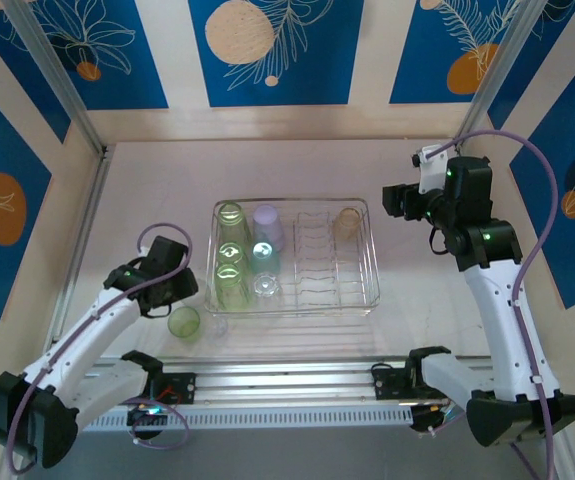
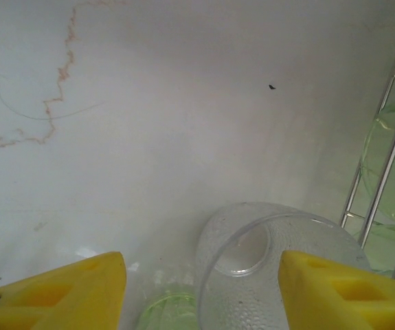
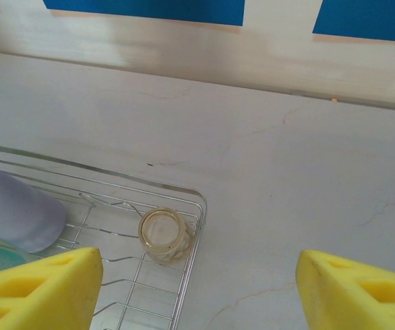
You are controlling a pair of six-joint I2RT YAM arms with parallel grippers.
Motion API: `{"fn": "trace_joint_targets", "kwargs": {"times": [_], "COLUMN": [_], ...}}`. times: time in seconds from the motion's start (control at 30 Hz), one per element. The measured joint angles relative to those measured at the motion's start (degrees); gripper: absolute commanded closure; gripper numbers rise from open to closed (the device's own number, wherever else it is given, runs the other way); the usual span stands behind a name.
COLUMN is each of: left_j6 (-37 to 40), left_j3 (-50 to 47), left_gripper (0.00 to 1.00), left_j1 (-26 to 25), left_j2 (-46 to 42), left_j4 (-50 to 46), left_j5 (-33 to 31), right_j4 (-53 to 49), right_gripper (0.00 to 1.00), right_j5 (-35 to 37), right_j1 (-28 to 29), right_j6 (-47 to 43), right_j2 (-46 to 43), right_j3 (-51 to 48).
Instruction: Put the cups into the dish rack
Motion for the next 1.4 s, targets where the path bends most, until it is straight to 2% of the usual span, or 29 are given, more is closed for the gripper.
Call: {"fn": "trace_joint_targets", "kwargs": {"times": [0.13, 0.4, 0.6, 0.7, 0.77, 0.83, 1.0, 1.1, 1.2, 1.3, 1.4], "left_j6": [1.1, 3.1, 4.5, 4.8, 4.6, 4.8, 4.6, 4.2, 2.4, 0.1, -1.9], "left_j3": [-0.2, -0.3, -0.4, -0.4, -0.3, 0.1, 1.3, 2.1, 3.4, 4.5, 5.6], "left_gripper": [0.44, 0.54, 0.73, 0.86, 0.94, 1.0, 1.0, 1.0, 1.0, 1.0, 1.0], "left_j1": [0.0, 0.0, 0.0, 0.0, 0.0, 0.0, 0.7, 1.7, 2.7, 3.0, 3.0], "left_j2": [1.0, 6.0, 9.7, 11.0, 11.7, 11.9, 11.8, 8.5, 1.4, -8.3, -15.7], "left_j4": [1.4, 3.3, 4.5, 5.3, 5.9, 6.4, 4.7, 2.3, 0.5, 1.5, 5.8], "left_j5": [1.1, 1.2, 0.9, 0.5, 0.0, -0.5, -3.9, -6.4, -7.9, -7.2, -3.9], "right_j4": [0.1, 0.5, 1.3, 1.8, 2.5, 3.6, 6.3, 7.0, 7.3, 6.4, 4.9], "right_gripper": [0.21, 0.24, 0.24, 0.24, 0.17, 0.0, 0.01, 0.01, 0.0, 0.02, 0.07], "right_j5": [0.0, 0.1, 0.1, 0.0, -0.1, -0.6, -2.4, -3.1, -5.9, -10.7, -15.8], "right_j1": [0.0, 0.0, 0.0, 0.0, 0.0, 0.0, 0.3, 1.1, 0.8, -0.7, -2.3], "right_j6": [0.0, 0.0, -0.1, -0.2, -0.6, -1.6, -3.9, -3.7, -2.8, -0.8, 2.9], "right_j2": [-0.6, -0.9, -1.0, -1.5, -2.3, -3.9, -8.2, -9.0, -8.4, -6.4, -3.0], "right_j3": [-0.8, -1.7, -2.5, -3.1, -3.9, -5.6, -10.0, -11.2, -11.1, -9.4, -5.5]}}
